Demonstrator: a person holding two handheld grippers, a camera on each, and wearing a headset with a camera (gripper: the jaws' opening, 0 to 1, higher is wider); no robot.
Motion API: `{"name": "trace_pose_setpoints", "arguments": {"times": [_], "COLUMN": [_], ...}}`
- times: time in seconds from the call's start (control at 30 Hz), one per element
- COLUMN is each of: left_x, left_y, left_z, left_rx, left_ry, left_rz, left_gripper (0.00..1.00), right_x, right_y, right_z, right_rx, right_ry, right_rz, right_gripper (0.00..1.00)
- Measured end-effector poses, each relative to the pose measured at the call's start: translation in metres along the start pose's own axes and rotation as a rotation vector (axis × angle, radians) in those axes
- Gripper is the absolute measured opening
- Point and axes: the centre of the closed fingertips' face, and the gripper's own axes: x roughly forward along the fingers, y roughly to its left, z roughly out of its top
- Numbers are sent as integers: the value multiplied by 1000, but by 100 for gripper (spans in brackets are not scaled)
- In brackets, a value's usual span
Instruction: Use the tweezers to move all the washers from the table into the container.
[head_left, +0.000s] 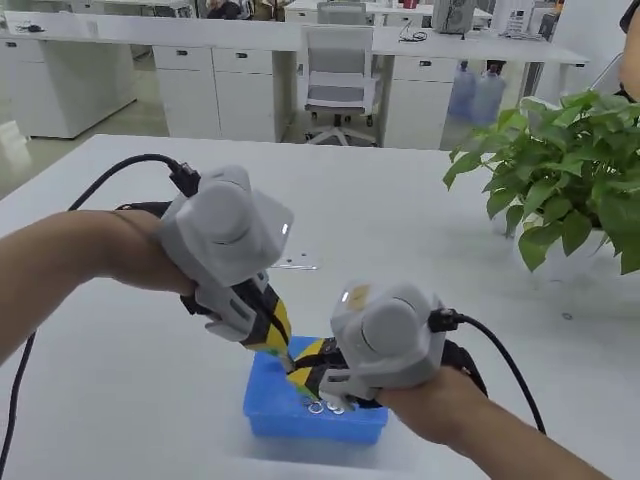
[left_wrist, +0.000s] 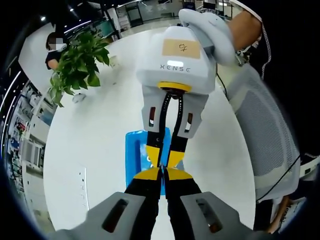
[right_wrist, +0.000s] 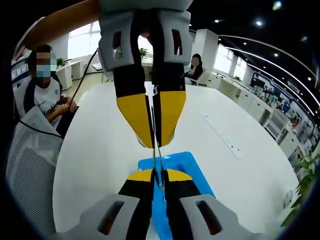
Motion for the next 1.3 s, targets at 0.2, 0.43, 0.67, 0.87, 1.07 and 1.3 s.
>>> {"name": "trace_pose_setpoints", "arguments": {"times": [0.2, 0.43, 0.67, 0.87, 1.07, 1.3], "left_x": [8, 21, 32, 40, 46, 51], "left_y": [7, 14, 20, 20, 19, 16], "left_z": [-4, -11, -18, -22, -27, -32], "left_rx": [2, 0, -12, -20, -26, -34], "left_ry": [3, 13, 11, 12, 15, 21], "left_rz": [8, -7, -5, -5, -12, -21], "left_gripper": [6, 6, 6, 6, 6, 6], "right_x": [6, 16, 23, 28, 33, 40], "right_y": [-9, -14, -18, -19, -17, -13], "right_z": [-8, -18, -27, -35, -41, -45], "right_rx": [2, 7, 43, 54, 66, 70], "right_ry": [-3, -2, -6, 3, 11, 22], "right_rz": [6, 25, 36, 45, 59, 76], "right_gripper": [8, 9, 9, 9, 9, 9]}}
